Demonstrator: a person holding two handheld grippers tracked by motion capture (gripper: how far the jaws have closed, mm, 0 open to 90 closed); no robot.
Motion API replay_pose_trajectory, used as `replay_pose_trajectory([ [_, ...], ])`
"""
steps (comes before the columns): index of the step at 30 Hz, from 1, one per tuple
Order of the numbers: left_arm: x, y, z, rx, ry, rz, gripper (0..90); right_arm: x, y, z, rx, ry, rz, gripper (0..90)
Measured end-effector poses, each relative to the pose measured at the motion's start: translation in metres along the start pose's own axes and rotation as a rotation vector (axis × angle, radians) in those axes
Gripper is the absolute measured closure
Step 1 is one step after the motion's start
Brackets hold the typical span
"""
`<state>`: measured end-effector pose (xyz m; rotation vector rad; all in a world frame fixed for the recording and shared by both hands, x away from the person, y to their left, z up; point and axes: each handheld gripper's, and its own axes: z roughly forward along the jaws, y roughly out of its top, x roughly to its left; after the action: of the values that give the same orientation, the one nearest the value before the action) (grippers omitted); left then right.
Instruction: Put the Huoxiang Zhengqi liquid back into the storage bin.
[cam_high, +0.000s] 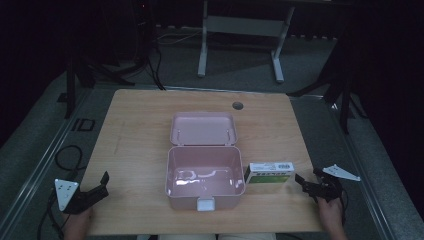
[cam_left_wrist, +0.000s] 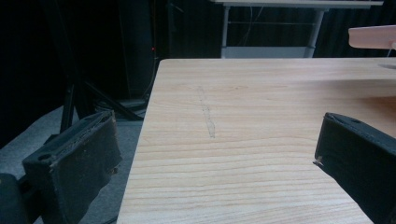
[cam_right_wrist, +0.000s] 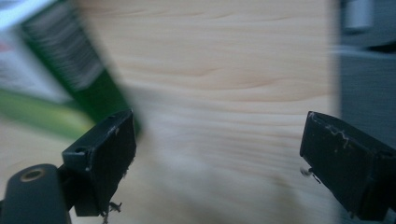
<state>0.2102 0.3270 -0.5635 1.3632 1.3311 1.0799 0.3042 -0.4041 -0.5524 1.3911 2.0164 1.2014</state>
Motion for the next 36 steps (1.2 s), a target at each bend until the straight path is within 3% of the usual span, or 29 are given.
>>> replay_pose_trajectory([
  [3,0.000,0.000,0.000,-0.005,-0.002,0.003,0.4,0.000,0.001,0.001,0.038,0.043,-0.033,10.5],
  [4,-0.001,0.000,-0.001,-0.011,-0.002,0.007,0.4,-0.001,0.001,0.001,0.086,0.100,-0.059,10.4],
  [6,-0.001,0.000,-0.001,-0.009,-0.006,0.006,0.4,-0.001,0.000,0.000,0.129,0.107,-0.105,10.4],
  [7,-0.001,0.000,-0.001,-0.009,-0.006,0.006,0.4,-0.001,0.000,0.000,0.129,0.107,-0.105,10.4],
  [8,0.000,0.000,0.000,-0.008,-0.012,-0.001,0.4,-0.001,0.000,-0.004,0.146,0.141,-0.125,10.4],
  [9,0.000,0.000,0.000,-0.008,-0.012,-0.001,0.4,-0.001,0.000,-0.004,0.146,0.141,-0.125,10.4],
  [10,0.001,0.000,0.000,-0.008,-0.016,-0.005,0.4,0.000,0.002,-0.006,0.173,0.165,-0.161,10.4],
  [13,0.001,0.000,-0.001,-0.009,-0.017,-0.004,0.4,0.000,0.002,-0.007,0.192,0.190,-0.167,10.4],
  [14,0.001,0.000,-0.001,-0.011,-0.019,-0.004,0.4,0.004,0.004,-0.009,0.227,0.210,-0.227,10.4],
  [18,0.001,0.000,-0.001,-0.010,-0.024,-0.005,0.4,0.008,0.005,-0.011,0.247,0.233,-0.270,10.5],
  [20,0.002,0.000,-0.001,-0.010,-0.027,-0.009,0.4,0.014,0.006,-0.010,0.292,0.270,-0.325,10.4],
  [23,0.002,0.000,-0.001,-0.009,-0.030,-0.007,0.4,0.018,0.006,-0.009,0.317,0.282,-0.357,10.5],
  [26,0.002,0.000,-0.001,-0.010,-0.033,-0.006,0.4,0.030,0.008,-0.005,0.386,0.298,-0.430,10.5],
  [33,0.002,0.000,-0.001,-0.011,-0.036,-0.005,0.4,0.047,0.016,0.001,0.470,0.344,-0.517,10.4],
  [36,0.002,0.000,-0.001,-0.012,-0.036,-0.005,0.4,0.059,0.022,0.004,0.532,0.373,-0.574,10.4],
])
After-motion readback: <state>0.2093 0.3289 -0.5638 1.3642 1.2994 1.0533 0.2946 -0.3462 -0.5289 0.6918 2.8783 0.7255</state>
